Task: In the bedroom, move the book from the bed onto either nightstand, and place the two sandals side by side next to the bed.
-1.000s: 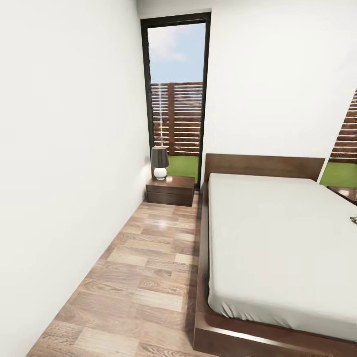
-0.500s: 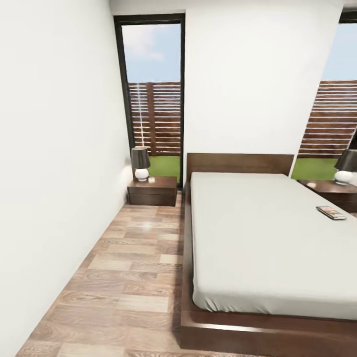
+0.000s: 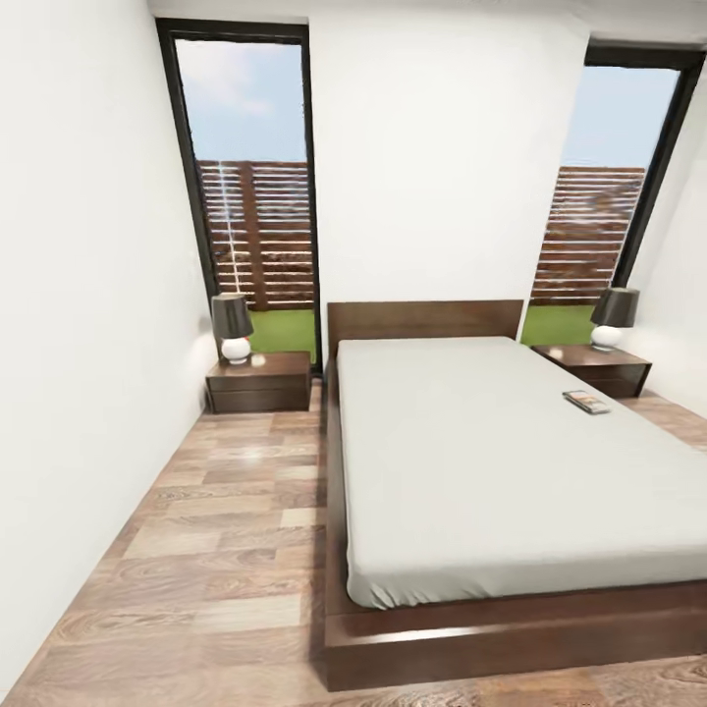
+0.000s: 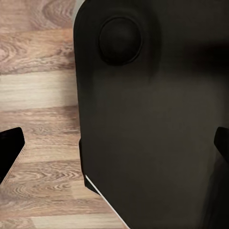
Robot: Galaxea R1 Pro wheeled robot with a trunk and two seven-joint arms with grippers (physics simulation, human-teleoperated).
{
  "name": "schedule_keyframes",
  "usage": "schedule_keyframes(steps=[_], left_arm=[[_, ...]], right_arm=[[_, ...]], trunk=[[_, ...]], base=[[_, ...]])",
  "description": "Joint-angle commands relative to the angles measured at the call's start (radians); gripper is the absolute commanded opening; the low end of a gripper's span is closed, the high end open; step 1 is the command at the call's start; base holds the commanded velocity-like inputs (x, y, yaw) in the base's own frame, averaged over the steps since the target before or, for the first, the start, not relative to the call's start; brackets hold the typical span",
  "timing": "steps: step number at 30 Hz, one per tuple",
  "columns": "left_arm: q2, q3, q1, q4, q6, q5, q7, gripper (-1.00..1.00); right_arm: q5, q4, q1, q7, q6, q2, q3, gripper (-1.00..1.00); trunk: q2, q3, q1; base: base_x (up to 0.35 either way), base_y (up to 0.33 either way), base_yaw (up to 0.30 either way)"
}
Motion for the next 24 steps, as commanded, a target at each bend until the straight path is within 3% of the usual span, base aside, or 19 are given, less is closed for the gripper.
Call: schedule_keyframes(steps=[1,24], left_arm=[[0.000,0.000,0.000,0.000,0.001,0.000,0.000,1.00],[-0.001,-0.003,0.000,-0.001,-0.012,-0.001,0.000,1.00]], right_arm=[[0.000,0.000,0.000,0.001,0.000,0.000,-0.001,1.00],[0.000,0.000,0.000,0.022,0.000,-0.003,-0.001,1.00]], trunk=[[0.000,-0.001,0.000],[0.000,0.004,0.000]], base=[[0.000,0.000,-0.294],[0.000,0.000,-0.295]])
